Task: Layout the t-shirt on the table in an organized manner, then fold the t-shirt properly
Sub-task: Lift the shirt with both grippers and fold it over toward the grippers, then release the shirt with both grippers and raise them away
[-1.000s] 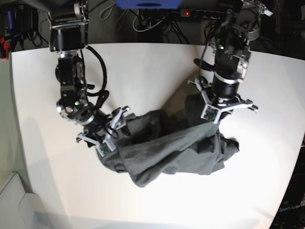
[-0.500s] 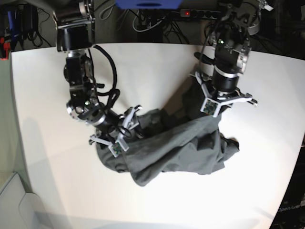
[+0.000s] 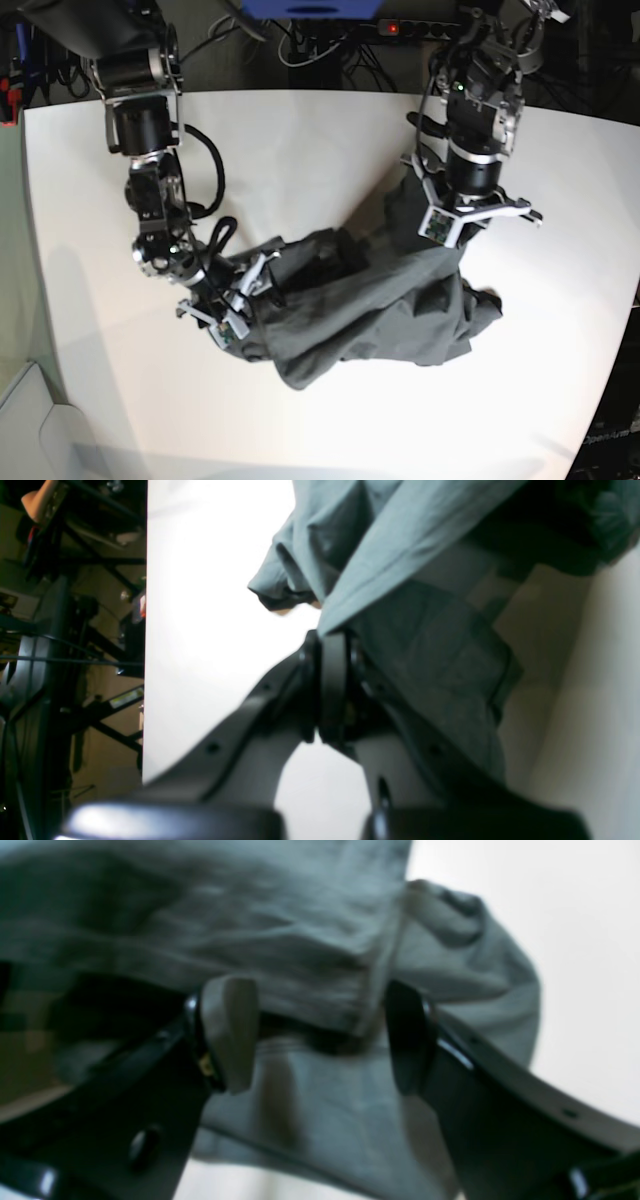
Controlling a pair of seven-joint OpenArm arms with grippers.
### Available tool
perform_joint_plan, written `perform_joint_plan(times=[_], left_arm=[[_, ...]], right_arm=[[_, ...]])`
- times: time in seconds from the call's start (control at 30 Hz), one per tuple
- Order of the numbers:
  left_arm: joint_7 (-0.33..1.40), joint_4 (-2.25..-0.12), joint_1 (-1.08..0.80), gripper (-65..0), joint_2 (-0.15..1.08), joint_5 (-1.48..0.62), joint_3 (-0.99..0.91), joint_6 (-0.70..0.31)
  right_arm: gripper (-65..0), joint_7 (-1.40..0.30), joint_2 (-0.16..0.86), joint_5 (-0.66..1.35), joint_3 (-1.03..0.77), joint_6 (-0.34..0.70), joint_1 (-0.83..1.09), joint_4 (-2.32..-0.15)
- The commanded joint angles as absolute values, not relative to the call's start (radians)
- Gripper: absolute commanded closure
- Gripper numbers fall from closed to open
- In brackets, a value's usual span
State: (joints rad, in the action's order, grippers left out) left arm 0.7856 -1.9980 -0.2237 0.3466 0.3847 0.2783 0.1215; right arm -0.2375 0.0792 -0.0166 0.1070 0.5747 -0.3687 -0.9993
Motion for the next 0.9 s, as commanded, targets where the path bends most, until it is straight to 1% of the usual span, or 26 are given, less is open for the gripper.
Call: perform_joint_plan(times=[0.0, 0.2, 0.4, 0.6, 0.8, 0.87], left_arm=[[0.768, -2.018, -0.217, -0.2, 0.351, 0.4, 0.275, 0.131], [0.768, -2.017, -0.217, -0.2, 0.349, 0.4, 0.275, 0.131], [0.768, -2.017, -0.217, -0.2, 0.349, 0.4, 0.275, 0.131], [0.768, -2.017, -0.217, -0.2, 0.349, 0.4, 0.275, 0.131], [0.768, -2.015, -0.217, -0.2, 0.351, 0.4, 0.275, 0.131], [0.768, -2.015, -0.217, -0.2, 0.352, 0.4, 0.274, 0.131]], right_arm=[[-40.7, -0.211, 0.079, -0.001, 0.105, 0.575, -0.407, -1.0], [-40.7, -0.189, 0.088, 0.001, 0.104, 0.575, -0.453, -0.901], [-40.6, -0.136, 0.087, 0.001, 0.107, 0.575, -0.453, -0.888], [-40.6, -0.136, 0.082, 0.001, 0.11, 0.578, -0.453, -0.88], [-40.6, -0.134, 0.064, 0.001, 0.111, 0.579, -0.501, -0.776], [-39.4, -0.133, 0.064, 0.002, 0.111, 0.581, -0.503, -0.776]])
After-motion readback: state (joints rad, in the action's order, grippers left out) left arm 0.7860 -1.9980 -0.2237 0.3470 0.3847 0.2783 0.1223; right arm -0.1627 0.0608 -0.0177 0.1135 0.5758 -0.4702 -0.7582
